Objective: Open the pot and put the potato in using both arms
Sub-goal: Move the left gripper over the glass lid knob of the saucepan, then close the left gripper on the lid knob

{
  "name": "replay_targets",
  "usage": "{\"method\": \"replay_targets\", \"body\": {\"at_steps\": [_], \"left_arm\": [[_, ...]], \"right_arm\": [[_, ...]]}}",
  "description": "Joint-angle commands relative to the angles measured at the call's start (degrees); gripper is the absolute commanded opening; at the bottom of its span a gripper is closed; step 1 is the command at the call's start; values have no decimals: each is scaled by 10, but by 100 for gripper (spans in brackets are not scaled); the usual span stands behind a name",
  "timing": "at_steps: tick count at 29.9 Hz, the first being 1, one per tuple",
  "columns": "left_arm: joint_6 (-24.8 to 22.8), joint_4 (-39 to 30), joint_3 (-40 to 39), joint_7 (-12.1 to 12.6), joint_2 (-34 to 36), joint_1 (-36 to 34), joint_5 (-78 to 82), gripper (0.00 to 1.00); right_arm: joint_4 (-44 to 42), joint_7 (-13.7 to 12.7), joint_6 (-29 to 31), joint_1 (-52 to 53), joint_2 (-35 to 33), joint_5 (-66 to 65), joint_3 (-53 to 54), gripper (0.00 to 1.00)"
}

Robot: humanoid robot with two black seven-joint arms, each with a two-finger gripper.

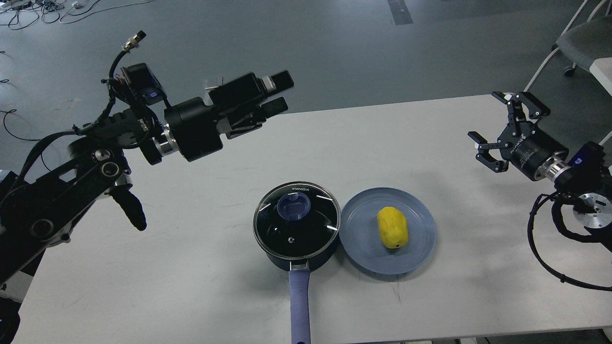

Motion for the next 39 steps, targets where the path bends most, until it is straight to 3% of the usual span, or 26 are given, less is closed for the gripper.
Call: {"method": "replay_targets", "body": {"at_steps": [1,3,12,28,39], "left_arm": [[0,-57,3,4,18,0,170,98],[0,-67,12,4,16,1,269,98],[0,-75,114,22,2,-46,404,98],[9,3,161,22,-22,-37,463,98],[11,4,172,22,-22,-36,462,97]], "right_arm": [[0,1,0,0,0,0,-1,100],[0,3,0,0,-1,0,-1,100],[0,4,0,3,-5,-1,-1,100],[1,4,0,3,-13,0,-1,100],[0,4,0,4,-13,0,-1,100]]}}
